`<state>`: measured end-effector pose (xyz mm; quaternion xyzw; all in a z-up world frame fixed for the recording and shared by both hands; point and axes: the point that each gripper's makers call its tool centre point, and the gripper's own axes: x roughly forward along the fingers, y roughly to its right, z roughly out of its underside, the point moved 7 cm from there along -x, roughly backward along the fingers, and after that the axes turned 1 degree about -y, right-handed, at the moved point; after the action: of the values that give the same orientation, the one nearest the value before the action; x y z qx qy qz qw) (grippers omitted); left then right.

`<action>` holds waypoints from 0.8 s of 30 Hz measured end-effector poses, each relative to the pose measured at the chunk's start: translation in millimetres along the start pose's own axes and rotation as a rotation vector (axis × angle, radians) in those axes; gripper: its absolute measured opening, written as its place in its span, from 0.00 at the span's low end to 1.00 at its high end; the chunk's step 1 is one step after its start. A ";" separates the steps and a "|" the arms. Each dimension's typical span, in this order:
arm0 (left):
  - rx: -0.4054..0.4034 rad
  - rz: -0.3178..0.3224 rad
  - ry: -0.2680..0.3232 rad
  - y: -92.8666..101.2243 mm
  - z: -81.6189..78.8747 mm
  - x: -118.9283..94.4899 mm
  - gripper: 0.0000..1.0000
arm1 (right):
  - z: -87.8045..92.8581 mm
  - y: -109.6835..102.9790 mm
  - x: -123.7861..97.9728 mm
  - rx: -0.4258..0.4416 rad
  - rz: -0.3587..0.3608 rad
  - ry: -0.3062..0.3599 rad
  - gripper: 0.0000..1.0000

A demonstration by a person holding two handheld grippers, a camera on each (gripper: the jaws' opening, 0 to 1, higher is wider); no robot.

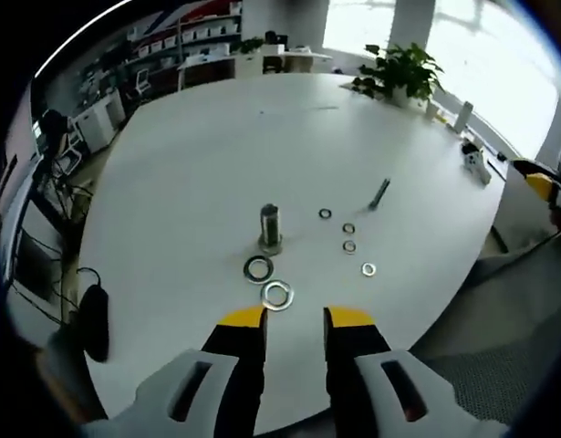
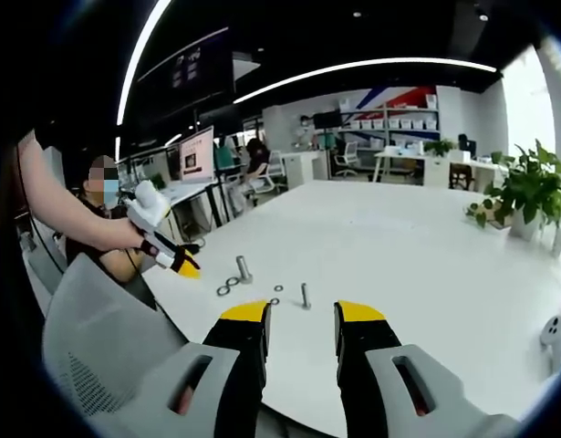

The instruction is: Place the washer onto the threaded stud by aligning its center hole with the stud, sliding it down to the base, and recovering from edge contact or off-axis alignment until the washer reaches the visible bottom stop.

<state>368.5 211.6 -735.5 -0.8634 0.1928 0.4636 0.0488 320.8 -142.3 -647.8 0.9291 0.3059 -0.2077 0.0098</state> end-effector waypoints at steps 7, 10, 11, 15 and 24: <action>0.017 0.009 -0.067 -2.0 -2.6 19.2 0.27 | 0.0 0.3 -0.2 0.001 -0.001 0.002 0.30; 0.035 0.001 -0.089 -5.8 -1.7 27.6 0.27 | -0.4 0.5 -0.2 0.000 -0.003 0.005 0.30; 0.035 0.002 -0.097 -6.4 -1.0 29.7 0.27 | -0.2 0.5 -0.2 -0.001 -0.003 0.005 0.30; 0.044 -0.002 -0.130 -9.0 0.8 37.5 0.27 | -0.9 0.9 -0.1 -0.002 -0.003 0.006 0.30; 0.056 -0.001 -0.183 -12.8 1.4 51.6 0.27 | -1.2 0.7 -0.3 -0.006 -0.006 0.011 0.30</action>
<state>397.8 208.9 -779.7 -0.8160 0.1998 0.5348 0.0904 321.5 -142.9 -646.6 0.9293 0.3092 -0.2017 0.0103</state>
